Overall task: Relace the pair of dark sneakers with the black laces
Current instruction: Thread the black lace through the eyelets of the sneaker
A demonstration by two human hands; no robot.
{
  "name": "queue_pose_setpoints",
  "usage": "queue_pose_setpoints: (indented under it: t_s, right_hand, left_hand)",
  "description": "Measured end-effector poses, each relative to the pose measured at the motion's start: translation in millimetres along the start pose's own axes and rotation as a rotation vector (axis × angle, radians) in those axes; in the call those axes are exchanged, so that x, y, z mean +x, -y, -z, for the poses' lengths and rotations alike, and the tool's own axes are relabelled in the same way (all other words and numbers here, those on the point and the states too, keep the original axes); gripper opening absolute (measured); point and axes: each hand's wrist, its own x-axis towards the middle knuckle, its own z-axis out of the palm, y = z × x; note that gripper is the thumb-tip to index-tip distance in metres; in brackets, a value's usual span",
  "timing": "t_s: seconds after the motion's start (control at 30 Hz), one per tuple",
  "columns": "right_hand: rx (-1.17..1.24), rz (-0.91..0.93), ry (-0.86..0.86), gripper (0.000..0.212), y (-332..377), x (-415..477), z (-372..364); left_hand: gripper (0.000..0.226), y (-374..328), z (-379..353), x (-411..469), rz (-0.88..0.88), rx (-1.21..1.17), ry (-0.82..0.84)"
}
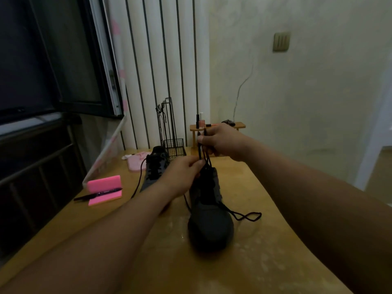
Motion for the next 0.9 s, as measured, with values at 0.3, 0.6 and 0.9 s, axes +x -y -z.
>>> queue_pose_setpoints:
  t_s: [0.3,0.6,0.9]
  right_hand:
    - [0.226,-0.202,0.081,0.019,-52,-38,-8]
    - [0.019,-0.094,0.167,0.016,-76,-55,-41]
    - [0.014,-0.171,0.214,0.022,-73,-49,-39]
  left_hand:
    - [0.026,3,-5,17,0.091,-0.152,0.035]
    - [0.023,1,-18,-2,0.038,-0.238,-0.035]
    - [0.013,40,-27,-53,-0.236,0.513,0.111]
